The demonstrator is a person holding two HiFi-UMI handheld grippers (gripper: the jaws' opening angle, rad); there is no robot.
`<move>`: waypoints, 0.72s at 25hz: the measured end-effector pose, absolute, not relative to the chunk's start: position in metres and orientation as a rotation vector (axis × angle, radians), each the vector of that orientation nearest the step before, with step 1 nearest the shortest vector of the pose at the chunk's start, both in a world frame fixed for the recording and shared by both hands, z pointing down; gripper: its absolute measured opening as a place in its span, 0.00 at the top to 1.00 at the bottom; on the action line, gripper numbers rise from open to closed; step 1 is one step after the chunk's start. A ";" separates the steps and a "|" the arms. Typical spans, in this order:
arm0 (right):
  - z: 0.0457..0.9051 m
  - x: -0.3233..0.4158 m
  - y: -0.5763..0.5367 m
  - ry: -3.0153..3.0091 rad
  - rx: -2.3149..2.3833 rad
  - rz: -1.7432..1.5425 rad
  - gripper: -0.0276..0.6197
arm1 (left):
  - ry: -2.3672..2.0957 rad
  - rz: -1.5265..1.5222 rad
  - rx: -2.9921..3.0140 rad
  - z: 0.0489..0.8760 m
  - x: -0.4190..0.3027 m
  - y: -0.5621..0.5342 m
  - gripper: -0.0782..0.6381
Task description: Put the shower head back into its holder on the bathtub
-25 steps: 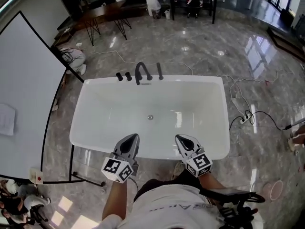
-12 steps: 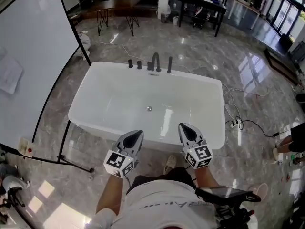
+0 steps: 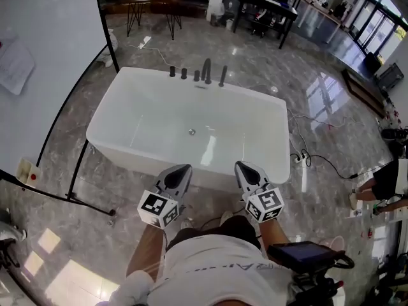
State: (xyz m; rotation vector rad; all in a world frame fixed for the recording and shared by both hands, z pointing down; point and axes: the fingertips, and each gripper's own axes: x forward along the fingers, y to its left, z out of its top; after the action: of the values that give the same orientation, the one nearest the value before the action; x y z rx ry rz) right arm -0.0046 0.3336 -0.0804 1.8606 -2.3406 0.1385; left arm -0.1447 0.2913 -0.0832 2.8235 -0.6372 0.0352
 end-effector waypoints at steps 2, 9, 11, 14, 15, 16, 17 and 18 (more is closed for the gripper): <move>-0.087 -0.003 0.333 -2.346 1.866 0.103 0.94 | -0.645 0.038 2.843 -0.086 -0.143 0.296 0.87; -0.132 0.018 0.362 -2.402 1.910 -0.004 0.94 | -0.739 0.019 2.890 -0.123 -0.138 0.326 0.87; -0.134 0.039 0.369 -2.390 1.930 -0.019 0.94 | -0.751 0.011 2.892 -0.124 -0.121 0.327 0.87; -0.146 0.079 0.398 -2.383 1.961 -0.016 0.94 | -0.741 0.038 2.917 -0.137 -0.082 0.351 0.87; -0.147 0.091 0.406 -2.384 1.971 -0.004 0.94 | -0.735 0.050 2.926 -0.142 -0.069 0.359 0.87; -0.147 0.101 0.412 -2.385 1.982 0.013 0.94 | -0.727 0.059 2.930 -0.145 -0.058 0.365 0.87; -0.144 0.111 0.418 -2.387 1.992 0.030 0.94 | -0.717 0.064 2.928 -0.146 -0.048 0.371 0.87; -0.141 0.120 0.422 -2.387 2.000 0.044 0.94 | -0.707 0.069 2.923 -0.145 -0.038 0.376 0.87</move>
State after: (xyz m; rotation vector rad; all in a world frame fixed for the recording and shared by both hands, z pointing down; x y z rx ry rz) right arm 0.1201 0.4223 -0.1408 2.0002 -2.3873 0.0439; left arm -0.0381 0.3760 -0.1453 2.9229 -0.7075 0.0691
